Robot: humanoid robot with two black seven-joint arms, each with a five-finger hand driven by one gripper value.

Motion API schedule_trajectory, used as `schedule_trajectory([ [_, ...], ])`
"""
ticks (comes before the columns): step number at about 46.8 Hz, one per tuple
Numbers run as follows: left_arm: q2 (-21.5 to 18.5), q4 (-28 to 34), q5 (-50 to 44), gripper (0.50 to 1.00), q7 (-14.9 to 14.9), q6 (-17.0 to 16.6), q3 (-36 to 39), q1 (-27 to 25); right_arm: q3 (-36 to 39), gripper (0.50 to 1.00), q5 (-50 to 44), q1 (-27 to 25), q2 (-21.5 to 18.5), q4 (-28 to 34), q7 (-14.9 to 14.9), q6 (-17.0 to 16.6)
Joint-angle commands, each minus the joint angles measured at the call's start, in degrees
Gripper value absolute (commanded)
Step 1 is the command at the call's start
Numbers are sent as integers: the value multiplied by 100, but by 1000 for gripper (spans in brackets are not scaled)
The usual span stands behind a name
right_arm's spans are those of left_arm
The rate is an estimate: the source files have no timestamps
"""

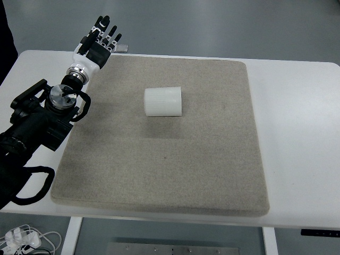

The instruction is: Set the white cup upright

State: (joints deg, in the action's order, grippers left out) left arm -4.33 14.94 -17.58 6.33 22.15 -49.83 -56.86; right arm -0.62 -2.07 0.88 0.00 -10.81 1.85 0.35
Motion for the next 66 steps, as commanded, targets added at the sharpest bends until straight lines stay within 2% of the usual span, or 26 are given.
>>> schedule_trajectory([
  [1,-7,0,0,999,0,9,0,-1,0,952,-4,0,0,0,0,0],
  [21,-33,70,-71,999,-9,79,-88,-1,0,952,5,0,0,0,0,0],
  [35,-68,70,26,999,0,255,9,-19,0,952,-4,0,0,0,0,0],
  [43,-77,70,96,999,0,308,158,-220,0,952,5,0,0,0,0,0],
  [53,-86,105,737,996,9,325,554,-423,0,952,-4,0,0,0,0,0],
  [66,-367,975,2608,994,53,132,641,-511,0,952,5,0,0,0,0,0],
])
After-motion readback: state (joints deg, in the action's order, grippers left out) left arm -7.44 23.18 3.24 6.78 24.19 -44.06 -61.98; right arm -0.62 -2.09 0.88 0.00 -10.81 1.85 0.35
